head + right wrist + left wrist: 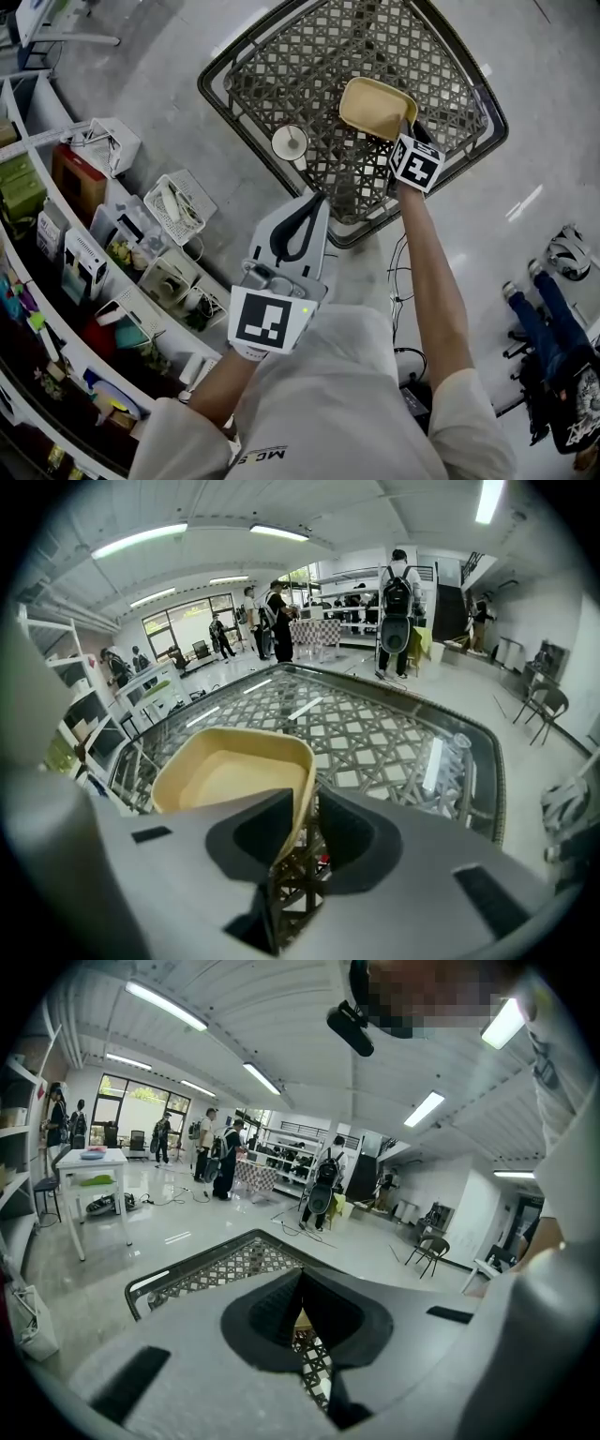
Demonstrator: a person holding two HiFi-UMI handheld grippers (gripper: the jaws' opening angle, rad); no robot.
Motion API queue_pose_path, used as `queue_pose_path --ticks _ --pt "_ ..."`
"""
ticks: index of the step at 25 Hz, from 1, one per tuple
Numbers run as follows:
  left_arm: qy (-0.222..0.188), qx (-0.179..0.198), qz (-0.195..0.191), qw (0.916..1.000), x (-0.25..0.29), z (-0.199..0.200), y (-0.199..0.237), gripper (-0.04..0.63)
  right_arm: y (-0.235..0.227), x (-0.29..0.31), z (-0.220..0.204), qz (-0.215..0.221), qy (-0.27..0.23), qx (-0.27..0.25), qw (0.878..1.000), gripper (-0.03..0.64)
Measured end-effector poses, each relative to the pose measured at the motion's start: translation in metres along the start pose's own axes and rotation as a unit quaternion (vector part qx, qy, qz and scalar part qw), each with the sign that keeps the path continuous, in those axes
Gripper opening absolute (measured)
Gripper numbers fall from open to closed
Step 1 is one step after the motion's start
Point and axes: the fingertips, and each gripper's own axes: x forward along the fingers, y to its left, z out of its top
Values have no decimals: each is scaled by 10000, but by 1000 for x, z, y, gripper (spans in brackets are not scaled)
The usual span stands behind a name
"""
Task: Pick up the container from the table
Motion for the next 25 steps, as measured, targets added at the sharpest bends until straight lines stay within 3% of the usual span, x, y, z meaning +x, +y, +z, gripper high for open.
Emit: queue_pose_path --ticks 8,16,25 --pt "-8 -2 21 10000 -9 -2 3 23 0 4 -1 39 41 117 9999 34" --pt "-37 48 3 10000 -18 -1 2 23 2 -5 5 97 -63 78 9999 31" --pt "-202 173 -85 9996 -28 8 -10 23 4 -40 26 262 -503 -280 9980 29"
